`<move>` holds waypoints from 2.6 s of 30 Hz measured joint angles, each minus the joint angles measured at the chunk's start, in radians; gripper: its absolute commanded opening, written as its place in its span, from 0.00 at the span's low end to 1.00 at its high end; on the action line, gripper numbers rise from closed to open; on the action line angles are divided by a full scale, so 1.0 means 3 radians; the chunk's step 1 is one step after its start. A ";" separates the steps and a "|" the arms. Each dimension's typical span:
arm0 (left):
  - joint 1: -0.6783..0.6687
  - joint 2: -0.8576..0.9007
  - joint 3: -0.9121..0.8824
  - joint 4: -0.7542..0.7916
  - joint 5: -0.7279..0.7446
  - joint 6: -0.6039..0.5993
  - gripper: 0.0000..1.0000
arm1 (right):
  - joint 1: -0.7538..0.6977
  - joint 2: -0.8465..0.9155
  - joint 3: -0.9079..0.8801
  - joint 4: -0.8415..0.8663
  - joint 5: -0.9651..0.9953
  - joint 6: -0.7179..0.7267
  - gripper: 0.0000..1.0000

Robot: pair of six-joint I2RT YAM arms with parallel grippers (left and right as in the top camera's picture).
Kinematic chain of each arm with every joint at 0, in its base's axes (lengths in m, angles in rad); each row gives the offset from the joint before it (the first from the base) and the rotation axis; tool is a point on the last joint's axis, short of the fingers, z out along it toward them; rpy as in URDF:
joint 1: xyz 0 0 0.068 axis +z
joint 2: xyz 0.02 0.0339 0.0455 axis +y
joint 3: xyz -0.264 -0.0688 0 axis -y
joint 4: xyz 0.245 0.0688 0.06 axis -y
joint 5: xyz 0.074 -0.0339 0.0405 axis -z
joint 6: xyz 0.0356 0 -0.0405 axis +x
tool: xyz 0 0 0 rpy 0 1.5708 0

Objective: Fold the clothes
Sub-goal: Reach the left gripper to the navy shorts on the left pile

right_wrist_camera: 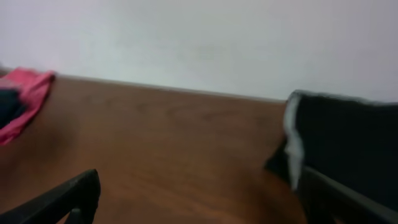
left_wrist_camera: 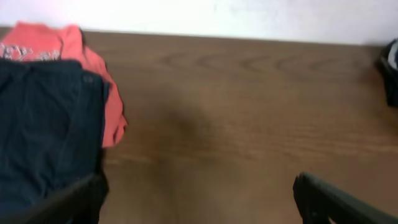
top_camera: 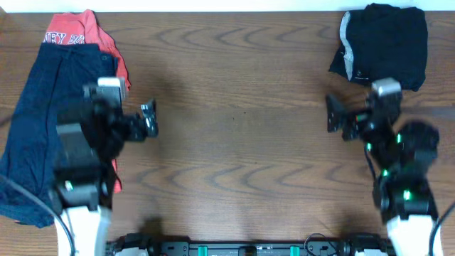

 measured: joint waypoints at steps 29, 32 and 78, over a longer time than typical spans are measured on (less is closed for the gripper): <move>0.1054 0.2447 0.1472 -0.0178 -0.0071 0.0086 0.93 | 0.0003 0.1769 0.1489 -0.0857 -0.0765 -0.0093 0.99; 0.1047 0.2660 0.1472 -0.0131 -0.0177 0.0076 0.92 | 0.0004 0.1769 0.1489 -0.0908 -0.0781 -0.0093 0.99; 0.1569 0.3539 0.1472 0.1035 -0.1563 0.0395 0.64 | 0.0209 0.1780 0.1489 -0.1005 -0.0799 -0.0094 0.93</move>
